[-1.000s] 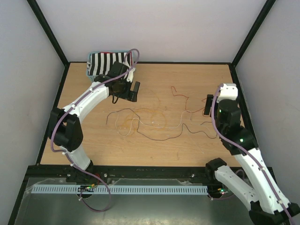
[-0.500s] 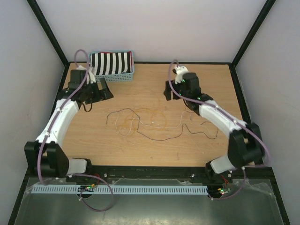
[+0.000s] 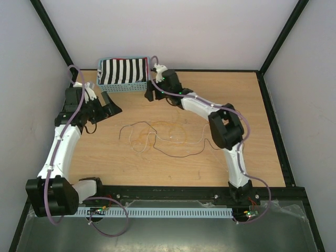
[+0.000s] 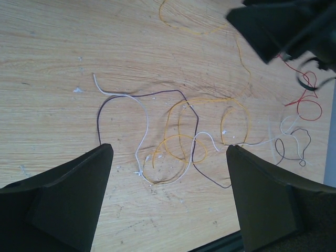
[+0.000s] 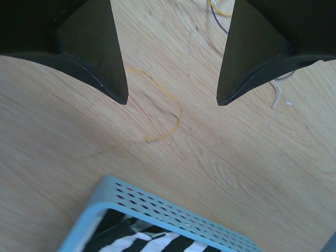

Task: Zip-tie the wires
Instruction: Adjust the cable at the center of the board.

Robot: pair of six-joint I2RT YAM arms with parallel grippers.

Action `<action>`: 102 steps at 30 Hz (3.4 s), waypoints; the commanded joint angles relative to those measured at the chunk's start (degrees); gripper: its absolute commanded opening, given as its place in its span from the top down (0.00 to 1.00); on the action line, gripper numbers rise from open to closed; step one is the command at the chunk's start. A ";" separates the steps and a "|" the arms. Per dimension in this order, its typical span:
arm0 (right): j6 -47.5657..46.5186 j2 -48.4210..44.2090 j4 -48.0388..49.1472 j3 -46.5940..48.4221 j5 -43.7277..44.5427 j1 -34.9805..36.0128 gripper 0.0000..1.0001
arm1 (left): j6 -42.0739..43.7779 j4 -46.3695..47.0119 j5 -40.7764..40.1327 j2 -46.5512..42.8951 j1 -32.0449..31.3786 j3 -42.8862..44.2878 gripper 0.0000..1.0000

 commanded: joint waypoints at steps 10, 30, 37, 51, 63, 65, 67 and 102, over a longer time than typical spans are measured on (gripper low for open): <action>0.73 16.96 -8.95 21.20 8.05 3.94 0.21 | -0.13 1.78 4.91 -2.16 2.34 -1.05 0.09; 1.05 24.01 -10.25 30.11 9.87 4.56 0.86 | 1.15 1.98 6.52 -2.00 4.27 -1.64 0.08; -2.08 15.39 -10.57 26.05 12.39 4.56 1.00 | 1.29 2.02 6.53 -2.31 4.65 -1.84 0.08; -8.74 -22.85 -14.63 -6.95 29.56 4.58 1.00 | 1.25 3.16 10.71 -2.16 4.35 -2.43 0.08; -1.75 -60.43 -27.81 -36.63 35.52 4.58 1.00 | 0.06 6.46 13.42 -1.05 2.32 -3.51 0.08; 0.39 -65.65 -28.01 -43.78 36.10 4.61 0.97 | -0.46 7.21 14.50 -0.53 1.75 -3.60 0.08; 2.41 -69.36 -28.03 -48.94 37.14 4.61 0.92 | -0.80 7.64 14.78 -0.03 0.52 -3.64 0.08; -0.04 -69.88 -22.26 -51.68 29.91 4.59 0.20 | 6.41 4.76 -2.90 22.70 -25.61 7.85 0.21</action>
